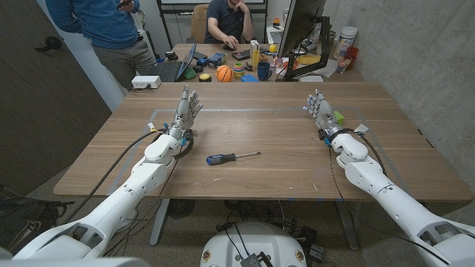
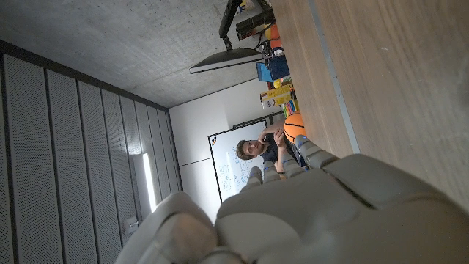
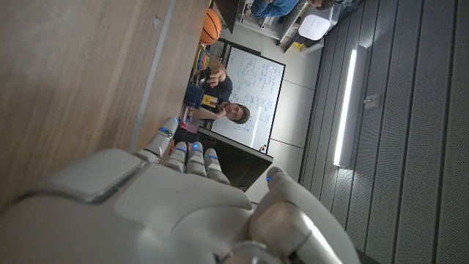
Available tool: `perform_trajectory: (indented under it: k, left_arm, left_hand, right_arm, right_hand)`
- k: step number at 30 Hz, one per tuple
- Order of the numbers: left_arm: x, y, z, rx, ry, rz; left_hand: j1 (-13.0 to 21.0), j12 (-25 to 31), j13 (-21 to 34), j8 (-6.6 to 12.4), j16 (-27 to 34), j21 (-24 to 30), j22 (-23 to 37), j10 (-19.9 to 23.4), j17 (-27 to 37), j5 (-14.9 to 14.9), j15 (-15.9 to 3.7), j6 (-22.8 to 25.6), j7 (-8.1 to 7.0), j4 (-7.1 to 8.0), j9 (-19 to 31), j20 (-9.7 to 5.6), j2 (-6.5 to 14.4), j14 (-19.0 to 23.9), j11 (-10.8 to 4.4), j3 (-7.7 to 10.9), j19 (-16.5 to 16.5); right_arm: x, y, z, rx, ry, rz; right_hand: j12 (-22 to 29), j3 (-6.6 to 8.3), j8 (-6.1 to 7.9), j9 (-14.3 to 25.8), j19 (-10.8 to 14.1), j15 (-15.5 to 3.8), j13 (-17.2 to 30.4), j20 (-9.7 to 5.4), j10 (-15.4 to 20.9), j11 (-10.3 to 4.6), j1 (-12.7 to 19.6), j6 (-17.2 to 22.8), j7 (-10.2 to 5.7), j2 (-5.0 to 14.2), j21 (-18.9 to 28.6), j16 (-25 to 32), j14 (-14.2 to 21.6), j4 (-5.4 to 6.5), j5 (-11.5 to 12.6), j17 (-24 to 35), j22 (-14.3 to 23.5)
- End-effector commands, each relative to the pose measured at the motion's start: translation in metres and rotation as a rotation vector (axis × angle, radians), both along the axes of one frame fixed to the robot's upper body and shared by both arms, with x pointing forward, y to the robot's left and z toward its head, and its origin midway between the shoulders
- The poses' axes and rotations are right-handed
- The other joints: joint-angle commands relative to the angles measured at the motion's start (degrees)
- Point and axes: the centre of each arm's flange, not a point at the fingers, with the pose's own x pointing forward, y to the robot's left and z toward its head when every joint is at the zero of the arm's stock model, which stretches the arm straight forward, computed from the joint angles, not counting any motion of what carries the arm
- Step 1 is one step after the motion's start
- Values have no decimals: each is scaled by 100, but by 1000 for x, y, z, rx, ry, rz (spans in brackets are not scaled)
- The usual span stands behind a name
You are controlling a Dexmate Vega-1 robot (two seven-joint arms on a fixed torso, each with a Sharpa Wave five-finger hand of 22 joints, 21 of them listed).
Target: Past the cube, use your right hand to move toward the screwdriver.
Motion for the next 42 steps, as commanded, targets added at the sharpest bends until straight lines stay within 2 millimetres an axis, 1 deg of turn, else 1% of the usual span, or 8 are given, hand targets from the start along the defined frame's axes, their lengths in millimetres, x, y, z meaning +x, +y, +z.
perform_trajectory:
  k: [1,7,21,25,29,33,37,42]
  left_arm:
    - [-4,-2,-3,-3,3,0]
    - [-5,0,-4,-4,1,0]
    - [-7,5,-5,-9,-6,0]
    - [-7,6,-5,-9,-6,0]
    - [-6,6,-5,-10,-7,-1]
    - [-6,7,-5,-8,-10,-4]
    - [-6,7,-4,-8,-12,-6]
    - [-5,7,-4,-8,-11,-10]
  left_hand:
    - [0,21,26,23,24,33,22,-230,12,27,9,-318,-12,43,10,0,371,-208,-5,-14,-11]
    - [0,23,26,24,25,35,22,-227,12,29,10,-315,-14,43,10,6,370,-206,-4,-22,-5]
    - [-3,24,26,25,28,34,21,-224,12,34,2,-314,-16,44,10,19,367,-200,6,-41,-6]
    - [-3,25,26,27,29,35,21,-221,12,35,3,-310,-15,44,9,18,365,-199,5,-47,-1]
    - [-4,25,26,28,29,36,21,-221,12,36,4,-307,-15,44,9,17,364,-199,3,-52,1]
    - [-5,24,26,26,30,35,21,-221,12,37,4,-310,-19,44,9,21,362,-198,1,-57,0]
    - [-5,21,25,29,29,35,20,-227,12,39,3,-305,-18,44,9,20,361,-199,-4,-63,0]
    - [-5,24,25,27,29,34,20,-222,12,41,3,-308,-23,44,9,18,360,-201,-2,-71,-1]
  right_arm:
    - [-4,-3,2,3,-31,-21]
    - [-10,1,12,-41,-72,-48]
    - [-27,21,40,-166,-192,-80]
    - [-36,28,49,-208,-238,-90]
    - [-45,34,57,-249,-285,-116]
    - [-54,40,64,-286,-332,-148]
    - [-62,46,70,-332,-369,-173]
    - [-70,54,78,-407,-413,-187]
  right_hand:
    - [34,34,29,12,32,0,8,19,23,38,13,12,25,124,23,41,-19,-12,33,8,22]
    - [41,34,38,11,55,-28,7,-38,49,29,36,40,12,117,6,46,12,-30,40,3,21]
    - [-6,11,-12,8,18,-4,4,14,-74,25,144,-94,5,23,-94,-5,-45,-125,59,-13,17]
    - [-25,-27,-28,7,30,30,3,31,-145,30,180,-160,53,-68,-130,-11,-36,-173,57,-16,14]
    - [-32,-75,-38,7,35,59,1,74,-202,24,208,-227,14,-165,-172,-24,-49,-217,53,-17,12]
    - [-36,-113,-33,7,45,77,1,59,-245,16,225,-252,-28,-232,-204,-34,-61,-246,49,-17,11]
    - [-62,-154,-29,8,41,80,-2,57,-389,4,264,-294,-47,-302,-261,-52,-85,-290,53,-18,11]
    - [-69,-200,-44,9,4,94,-4,47,-499,-11,289,-389,28,-372,-326,-79,-146,-325,55,-16,11]
